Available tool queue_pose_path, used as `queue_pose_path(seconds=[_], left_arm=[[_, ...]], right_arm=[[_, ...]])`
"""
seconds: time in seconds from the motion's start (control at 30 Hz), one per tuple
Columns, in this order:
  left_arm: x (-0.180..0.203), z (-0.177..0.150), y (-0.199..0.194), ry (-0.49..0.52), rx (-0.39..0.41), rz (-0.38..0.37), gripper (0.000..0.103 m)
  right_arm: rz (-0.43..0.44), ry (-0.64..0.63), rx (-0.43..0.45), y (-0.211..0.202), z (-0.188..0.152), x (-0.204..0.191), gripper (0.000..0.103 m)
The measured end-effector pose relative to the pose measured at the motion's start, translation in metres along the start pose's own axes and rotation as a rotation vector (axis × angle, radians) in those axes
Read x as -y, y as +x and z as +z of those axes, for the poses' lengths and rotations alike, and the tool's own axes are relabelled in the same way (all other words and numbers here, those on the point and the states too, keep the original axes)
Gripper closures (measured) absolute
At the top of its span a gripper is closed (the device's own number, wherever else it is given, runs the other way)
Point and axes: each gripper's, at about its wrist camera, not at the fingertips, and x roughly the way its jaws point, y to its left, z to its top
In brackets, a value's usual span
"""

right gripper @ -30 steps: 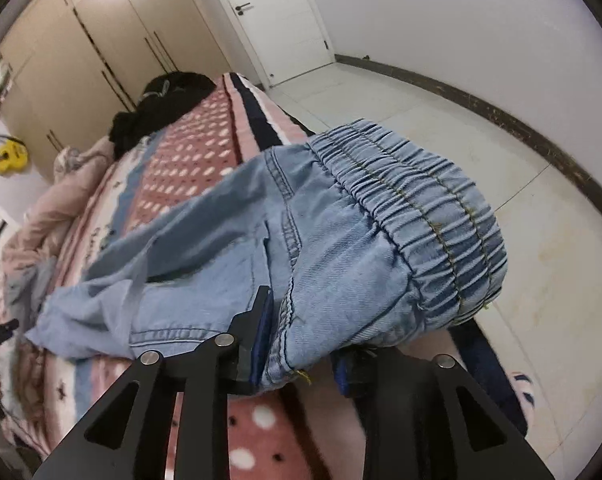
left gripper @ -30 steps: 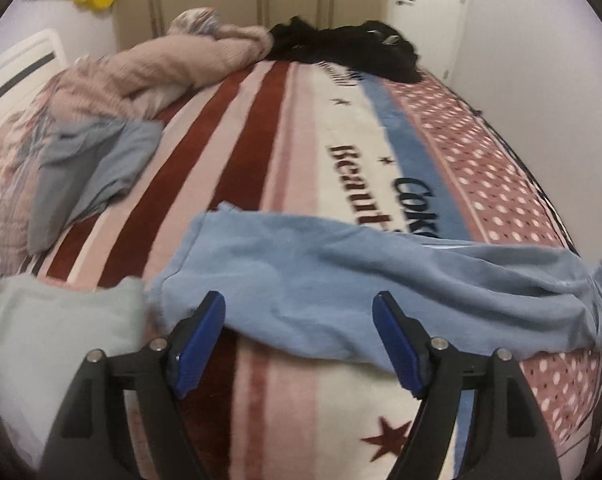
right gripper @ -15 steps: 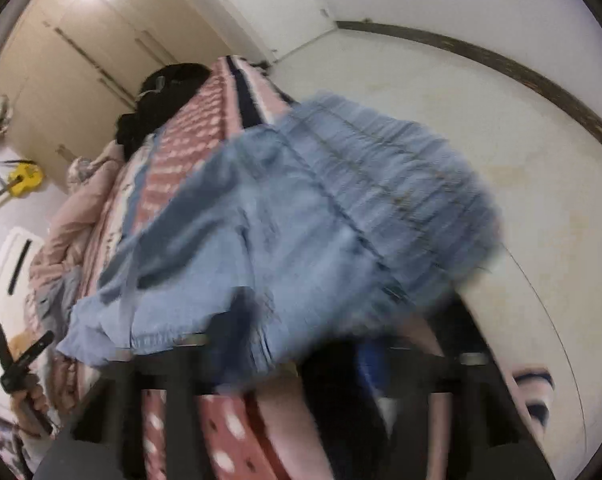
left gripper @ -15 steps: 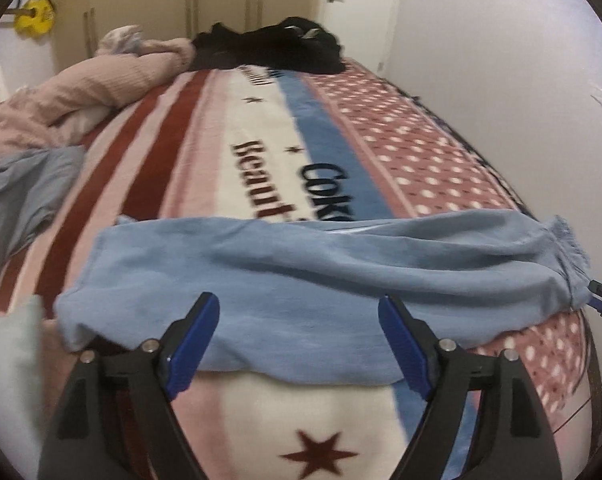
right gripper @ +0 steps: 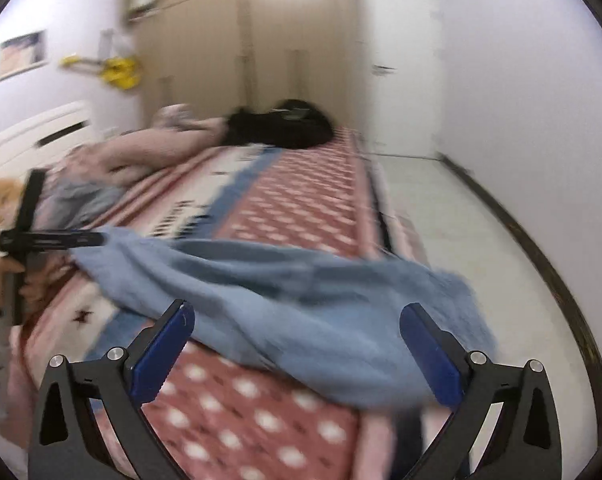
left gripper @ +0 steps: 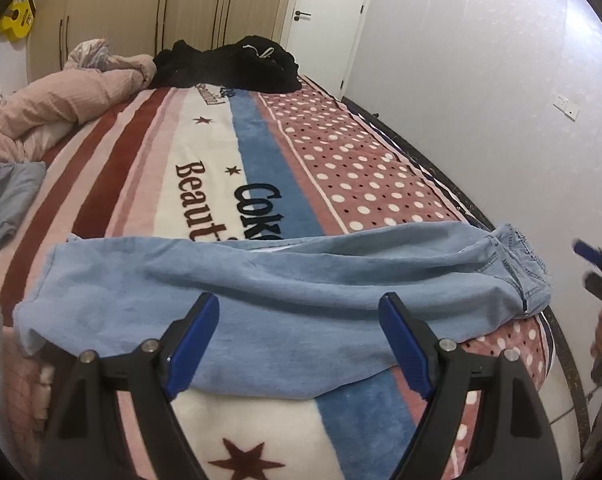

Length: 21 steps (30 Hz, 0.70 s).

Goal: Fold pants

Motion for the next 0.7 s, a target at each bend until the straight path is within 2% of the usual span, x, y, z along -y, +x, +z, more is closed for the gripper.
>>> queue_pose_path(seconds=[0.07,0.17,0.23,0.27,0.33,0.37,0.43,0.57,0.6,0.67,0.7], left_arm=[[-0.003,-0.001,-0.004,0.001,0.011,0.006,0.024],[-0.012,-0.004,-0.008,0.005,0.024,0.024,0.024],[-0.02,-0.007,-0.008,0.007,0.026,0.04,0.024],[-0.025,-0.009,-0.007,0.004,0.024,0.046,0.024],[-0.032,-0.011,-0.004,-0.004,0.017,0.044,0.024],[-0.036,-0.012,-0.002,-0.01,0.013,0.04,0.024],[-0.044,-0.015,0.004,-0.019,0.003,0.041,0.024],[-0.054,-0.018,0.012,-0.029,-0.006,0.056,0.024],[-0.058,-0.019,0.015,-0.034,-0.011,0.061,0.024],[-0.062,-0.02,0.019,-0.045,-0.018,0.065,0.024],[-0.064,-0.021,0.02,-0.052,-0.02,0.065,0.024]], right_arm=[[0.025,-0.053,-0.053,0.029,0.019,-0.017,0.0],[0.148,-0.153,-0.158,0.078,0.037,-0.04,0.002],[0.145,-0.251,-0.235,0.118,0.044,-0.052,0.004],[0.141,-0.286,-0.267,0.135,0.047,-0.058,0.008],[0.146,-0.34,-0.342,0.168,0.048,-0.064,0.032],[0.149,-0.35,-0.367,0.18,0.046,-0.065,0.036],[0.145,-0.368,-0.416,0.209,0.044,-0.068,0.038],[0.173,-0.41,-0.463,0.236,0.035,-0.073,0.038],[0.189,-0.406,-0.471,0.239,0.035,-0.074,0.043],[0.215,-0.397,-0.502,0.243,0.031,-0.076,0.061],[0.205,-0.407,-0.517,0.245,0.029,-0.077,0.077]])
